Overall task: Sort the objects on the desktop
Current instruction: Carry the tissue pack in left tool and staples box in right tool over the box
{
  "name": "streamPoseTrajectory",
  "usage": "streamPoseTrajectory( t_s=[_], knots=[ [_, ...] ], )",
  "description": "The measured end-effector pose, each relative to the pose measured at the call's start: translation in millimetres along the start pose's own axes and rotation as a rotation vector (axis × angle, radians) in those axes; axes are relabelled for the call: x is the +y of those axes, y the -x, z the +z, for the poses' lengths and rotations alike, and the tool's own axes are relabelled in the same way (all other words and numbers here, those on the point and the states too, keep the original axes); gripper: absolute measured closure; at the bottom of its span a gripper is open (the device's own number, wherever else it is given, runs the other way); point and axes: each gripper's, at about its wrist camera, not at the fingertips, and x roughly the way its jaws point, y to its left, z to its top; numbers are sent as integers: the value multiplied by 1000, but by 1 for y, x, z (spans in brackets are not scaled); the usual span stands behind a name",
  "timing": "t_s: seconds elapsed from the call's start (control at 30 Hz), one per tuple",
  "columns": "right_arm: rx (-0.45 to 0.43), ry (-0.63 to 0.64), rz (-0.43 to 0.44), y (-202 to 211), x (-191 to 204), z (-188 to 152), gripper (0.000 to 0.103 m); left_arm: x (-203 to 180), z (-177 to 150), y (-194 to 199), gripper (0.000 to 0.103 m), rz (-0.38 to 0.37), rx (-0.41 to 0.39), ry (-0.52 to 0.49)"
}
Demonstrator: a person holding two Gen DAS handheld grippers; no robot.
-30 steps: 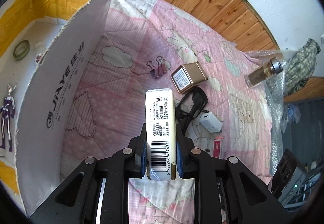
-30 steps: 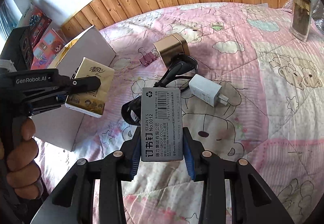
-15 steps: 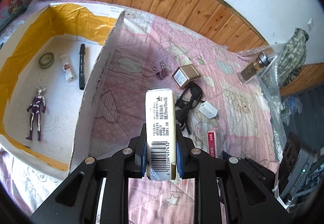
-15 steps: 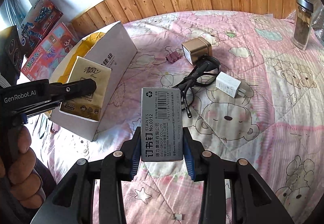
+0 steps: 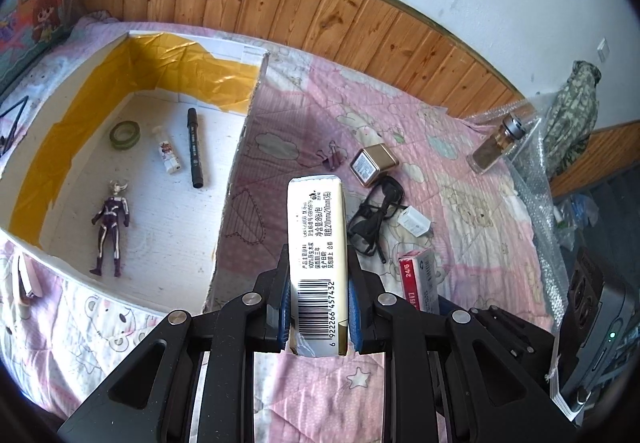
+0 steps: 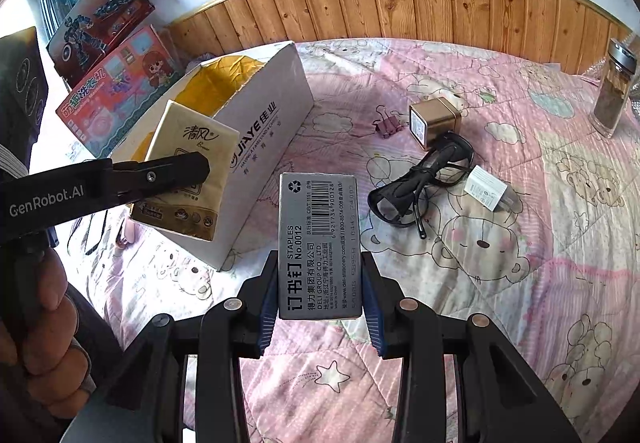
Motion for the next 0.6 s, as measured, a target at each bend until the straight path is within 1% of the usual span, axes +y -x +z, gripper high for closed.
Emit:
streamPoseTrajectory(
  t_s=[0.27,0.6],
  knots=[
    [-20,75,-3,11,31,7,64,9,2,22,80,-8,-44,11],
    [-44,141,-2,21,60,20,64,29,6,40,80,-9,-82,41]
  ],
)
